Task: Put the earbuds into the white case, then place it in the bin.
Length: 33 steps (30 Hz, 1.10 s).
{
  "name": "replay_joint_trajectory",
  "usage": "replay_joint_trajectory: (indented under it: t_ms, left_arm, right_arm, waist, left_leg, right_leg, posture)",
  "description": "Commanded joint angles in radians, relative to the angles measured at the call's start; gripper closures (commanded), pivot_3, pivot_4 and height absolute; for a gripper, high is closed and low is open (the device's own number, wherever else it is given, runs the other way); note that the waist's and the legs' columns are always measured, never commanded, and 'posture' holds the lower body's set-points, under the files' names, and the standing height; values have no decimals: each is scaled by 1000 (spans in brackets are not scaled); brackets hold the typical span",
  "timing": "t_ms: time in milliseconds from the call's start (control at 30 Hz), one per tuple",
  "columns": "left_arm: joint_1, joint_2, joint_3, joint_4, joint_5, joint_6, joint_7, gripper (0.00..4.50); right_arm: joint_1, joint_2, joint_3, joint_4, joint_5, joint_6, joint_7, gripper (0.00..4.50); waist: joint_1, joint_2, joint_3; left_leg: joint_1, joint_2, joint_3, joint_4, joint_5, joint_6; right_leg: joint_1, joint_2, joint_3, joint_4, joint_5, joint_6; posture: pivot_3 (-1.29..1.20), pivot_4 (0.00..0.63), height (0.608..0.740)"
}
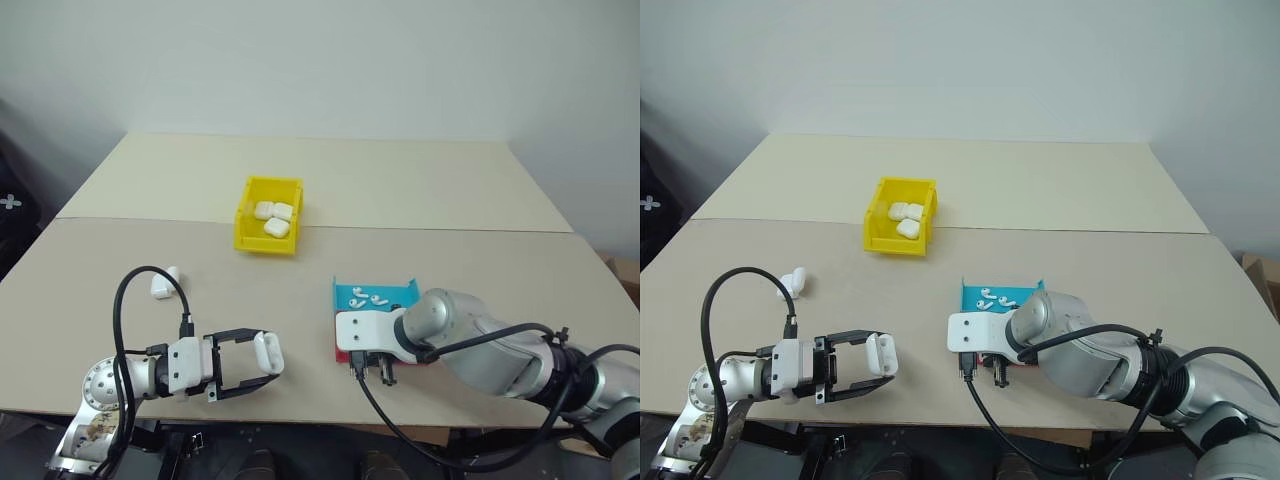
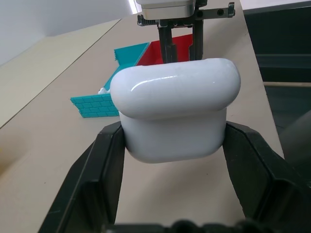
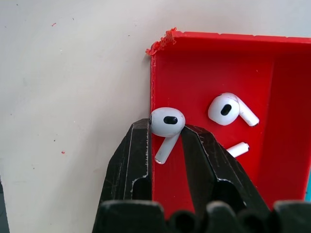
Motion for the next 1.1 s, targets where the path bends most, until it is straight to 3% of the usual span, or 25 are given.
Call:
replay_joint_trajectory:
  t_ms: [33, 100, 200, 500, 633, 800, 867, 933, 1100]
  left_arm:
    - [3, 7, 1, -38, -1, -20, 7, 1734]
    - [4, 6, 0, -40, -2, -19, 8, 1734]
    - [0, 4, -1, -39, 2, -17, 14, 1734]
    - [0, 3, -5, -39, 2, -21, 13, 1734]
    - [-12, -7, -3, -48, -20, -6, 21, 1734]
    - [-58, -26, -2, -124, -107, 89, 56, 1734]
    - [-93, -37, -8, -147, -143, 125, 63, 1734]
    - [-156, -59, -29, -171, -179, 173, 77, 1734]
    - [-299, -122, -70, -198, -235, 292, 129, 1734]
  right_arm:
    - [-18, -15, -5, -36, -5, -21, -1, 3390]
    - [-18, -19, -5, -39, -3, -24, 2, 3390]
    - [-17, -15, -11, -40, -2, -19, -4, 3826]
    - [-16, -36, -15, -65, 2, -28, 9, 3826]
    - [-21, -50, -83, -93, 29, -4, 16, 3826]
    - [-15, -82, -383, -141, 132, 81, 29, 3826]
    - [-6, -79, -566, -125, 166, 104, 19, 3826]
    - [6, -43, -754, -104, 208, 119, 8, 3826]
    - [36, 100, -1084, -118, 311, 68, -37, 3826]
  waist:
    - [0, 0, 0]
    - [0, 0, 0]
    - [0, 0, 0]
    - [0, 0, 0]
    - [0, 0, 0]
    - [5, 0, 0]
    - [7, 0, 0]
    - [7, 0, 0]
    - [5, 0, 0]
  left_leg:
    - [0, 0, 0, 0, 0, 0]
    - [0, 0, 0, 0, 0, 0]
    - [0, 0, 0, 0, 0, 0]
    - [0, 0, 0, 0, 0, 0]
    - [0, 0, 0, 0, 0, 0]
    - [-1, 0, 0, 0, 0, 0]
    - [-1, 0, 0, 0, 0, 0]
    - [-1, 0, 0, 0, 0, 0]
    - [-1, 0, -1, 0, 0, 0]
  right_leg:
    - [0, 0, 0, 0, 0, 0]
    - [0, 0, 0, 0, 0, 0]
    - [0, 0, 0, 0, 0, 0]
    - [0, 0, 0, 0, 0, 0]
    - [0, 0, 0, 0, 0, 0]
    - [0, 0, 0, 0, 0, 0]
    - [1, 0, -1, 0, 0, 0]
    - [1, 0, -1, 0, 0, 0]
    - [2, 0, 0, 0, 0, 1]
  posture:
    - [0, 150, 740]
    - [0, 150, 740]
    - [0, 150, 740]
    - [0, 150, 740]
    - [0, 150, 740]
    - [0, 150, 740]
    - [0, 150, 740]
    - [0, 150, 740]
    - [0, 150, 740]
